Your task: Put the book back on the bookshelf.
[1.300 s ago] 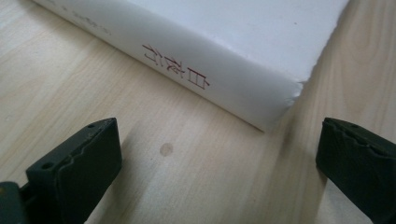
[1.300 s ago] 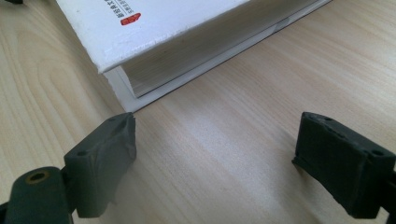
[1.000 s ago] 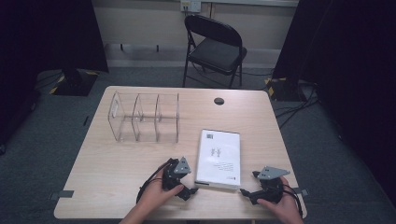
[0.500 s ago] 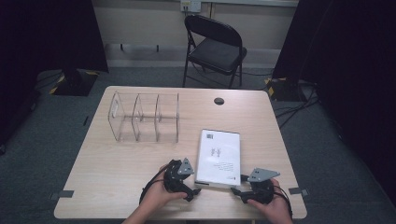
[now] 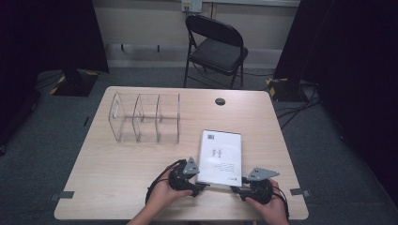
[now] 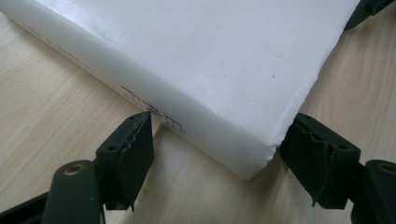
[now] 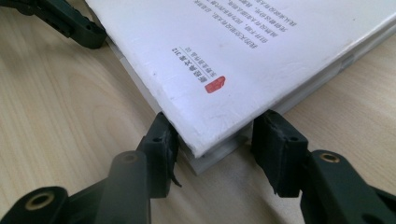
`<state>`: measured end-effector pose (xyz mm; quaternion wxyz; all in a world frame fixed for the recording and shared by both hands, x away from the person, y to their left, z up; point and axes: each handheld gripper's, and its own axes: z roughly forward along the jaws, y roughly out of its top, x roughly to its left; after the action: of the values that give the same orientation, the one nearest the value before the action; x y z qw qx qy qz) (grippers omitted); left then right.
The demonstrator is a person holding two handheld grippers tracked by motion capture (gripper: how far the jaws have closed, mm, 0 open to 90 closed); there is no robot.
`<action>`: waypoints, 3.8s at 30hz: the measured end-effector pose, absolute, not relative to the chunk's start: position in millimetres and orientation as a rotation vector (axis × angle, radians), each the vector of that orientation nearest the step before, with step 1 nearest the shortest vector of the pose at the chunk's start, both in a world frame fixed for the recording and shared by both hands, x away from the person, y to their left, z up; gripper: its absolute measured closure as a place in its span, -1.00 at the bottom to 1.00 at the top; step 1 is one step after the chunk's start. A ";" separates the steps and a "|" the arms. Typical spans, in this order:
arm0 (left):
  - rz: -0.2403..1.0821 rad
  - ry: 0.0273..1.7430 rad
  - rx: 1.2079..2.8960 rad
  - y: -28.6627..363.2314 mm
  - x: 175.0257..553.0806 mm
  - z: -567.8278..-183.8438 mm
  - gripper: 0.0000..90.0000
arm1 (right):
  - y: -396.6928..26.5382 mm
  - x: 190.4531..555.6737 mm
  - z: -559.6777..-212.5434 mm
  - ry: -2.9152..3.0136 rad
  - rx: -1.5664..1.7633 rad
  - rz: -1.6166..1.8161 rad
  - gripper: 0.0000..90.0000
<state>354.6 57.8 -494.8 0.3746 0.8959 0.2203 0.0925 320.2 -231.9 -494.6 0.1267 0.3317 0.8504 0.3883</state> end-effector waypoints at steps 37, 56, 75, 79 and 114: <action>0.355 0.412 2.330 31.7 353.5 -463.3 -0.65 | -229.7 316.9 -472.9 2.395 0.965 1.275 0.43; 0.496 0.389 2.399 -3.1 359.7 -465.3 -0.94 | -224.5 320.5 -468.5 2.410 0.955 1.300 0.43; 0.578 0.311 2.368 -5.3 352.0 -459.4 -0.54 | -226.8 325.1 -468.1 2.417 1.000 1.352 0.41; 0.584 0.318 2.342 -10.7 351.5 -462.0 -0.64 | -226.0 324.3 -467.2 2.413 1.002 1.347 0.42; 0.716 0.201 2.376 -12.0 345.9 -455.4 -0.26 | -223.7 324.7 -463.2 2.421 0.976 1.356 0.30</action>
<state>345.9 -12.0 -455.4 0.3203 0.9040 0.0766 0.2726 324.7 -223.7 -463.2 0.1000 0.3302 0.8189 0.4587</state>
